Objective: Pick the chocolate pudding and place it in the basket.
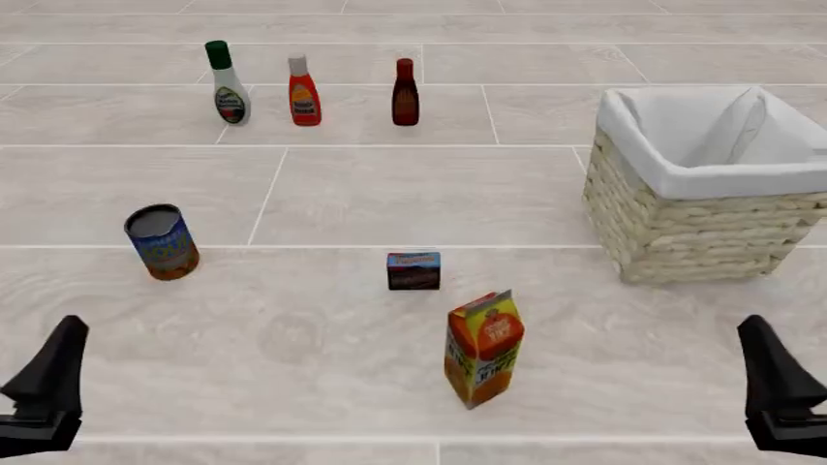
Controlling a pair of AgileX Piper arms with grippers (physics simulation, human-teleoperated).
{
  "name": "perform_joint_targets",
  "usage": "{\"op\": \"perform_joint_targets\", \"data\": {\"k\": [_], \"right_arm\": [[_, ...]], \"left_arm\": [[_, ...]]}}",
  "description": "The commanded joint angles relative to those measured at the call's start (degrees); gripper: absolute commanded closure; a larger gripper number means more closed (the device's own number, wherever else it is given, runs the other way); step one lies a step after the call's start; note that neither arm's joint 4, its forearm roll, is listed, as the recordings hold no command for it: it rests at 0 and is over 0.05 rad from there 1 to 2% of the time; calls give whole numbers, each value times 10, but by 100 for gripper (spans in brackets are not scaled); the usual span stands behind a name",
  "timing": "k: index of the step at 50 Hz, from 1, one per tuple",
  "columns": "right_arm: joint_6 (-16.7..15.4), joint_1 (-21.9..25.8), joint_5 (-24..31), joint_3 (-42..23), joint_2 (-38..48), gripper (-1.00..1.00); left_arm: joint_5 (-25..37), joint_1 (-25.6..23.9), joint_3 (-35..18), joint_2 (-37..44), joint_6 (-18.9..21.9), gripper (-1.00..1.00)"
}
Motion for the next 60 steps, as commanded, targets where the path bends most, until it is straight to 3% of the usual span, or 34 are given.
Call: {"op": "perform_joint_targets", "data": {"k": [1,10,13,25,60], "right_arm": [[-1,7,0,-3,4,-100],[-1,43,10,-20,7,-100],[-15,66,12,-36,22,-100],[-28,70,-50,-58,116,-100],[-25,113,-123,-133,290,-100]], "left_arm": [[0,0,0,0,0,-100],[0,0,0,0,0,-100],[0,0,0,0,0,-100],[0,0,0,0,0,-100],[0,0,0,0,0,-100]]}}
